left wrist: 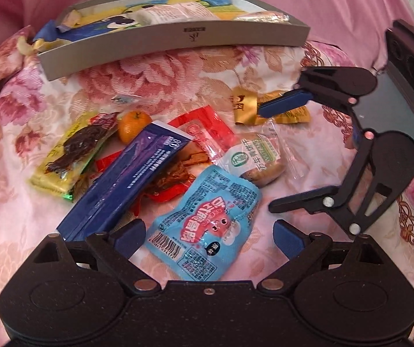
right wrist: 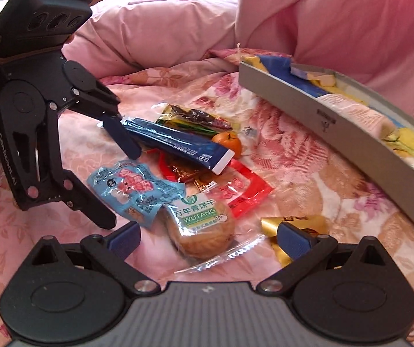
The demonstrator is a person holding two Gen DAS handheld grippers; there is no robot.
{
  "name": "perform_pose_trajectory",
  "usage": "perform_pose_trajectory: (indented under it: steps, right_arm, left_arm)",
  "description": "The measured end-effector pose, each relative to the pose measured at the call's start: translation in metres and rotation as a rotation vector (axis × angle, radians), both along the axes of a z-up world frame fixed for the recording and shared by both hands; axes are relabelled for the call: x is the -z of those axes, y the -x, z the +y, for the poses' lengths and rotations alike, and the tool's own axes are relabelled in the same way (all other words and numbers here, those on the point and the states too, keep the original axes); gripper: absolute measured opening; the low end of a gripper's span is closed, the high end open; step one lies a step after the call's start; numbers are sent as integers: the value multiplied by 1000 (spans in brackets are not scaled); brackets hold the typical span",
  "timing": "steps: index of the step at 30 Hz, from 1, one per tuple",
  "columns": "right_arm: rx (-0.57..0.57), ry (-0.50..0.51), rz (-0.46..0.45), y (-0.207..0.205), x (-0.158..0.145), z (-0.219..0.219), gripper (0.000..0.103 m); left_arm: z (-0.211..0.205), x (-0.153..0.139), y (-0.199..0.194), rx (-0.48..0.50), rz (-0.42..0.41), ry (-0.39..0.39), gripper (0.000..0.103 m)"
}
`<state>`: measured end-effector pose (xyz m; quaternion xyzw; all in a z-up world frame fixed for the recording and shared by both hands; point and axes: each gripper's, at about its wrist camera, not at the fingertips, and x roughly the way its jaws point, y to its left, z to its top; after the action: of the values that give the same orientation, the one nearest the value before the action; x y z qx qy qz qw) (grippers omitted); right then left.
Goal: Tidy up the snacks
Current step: 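Grasp the blue fish-snack packet with the left tool while the right tool grasps the WUTANG pastry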
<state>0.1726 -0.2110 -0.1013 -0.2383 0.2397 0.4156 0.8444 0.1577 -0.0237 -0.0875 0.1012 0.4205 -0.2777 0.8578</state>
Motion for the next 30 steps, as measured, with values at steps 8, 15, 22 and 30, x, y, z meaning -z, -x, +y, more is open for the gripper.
perform_pose_trajectory:
  steps: [8, 15, 22, 30]
  right_arm:
    - [-8, -32, 50, -6, 4, -2, 85]
    - [67, -15, 70, -1, 1, -6, 69]
    - [169, 28, 98, 16, -4, -13, 65]
    - [296, 63, 144, 41, -5, -12, 78]
  left_arm:
    - [-1, 2, -2, 17, 15, -6, 91]
    - [-4, -2, 5, 2, 72, 18, 91]
    - [-5, -6, 9, -23, 60, 15, 88]
    - [-14, -3, 2, 109, -28, -65, 88]
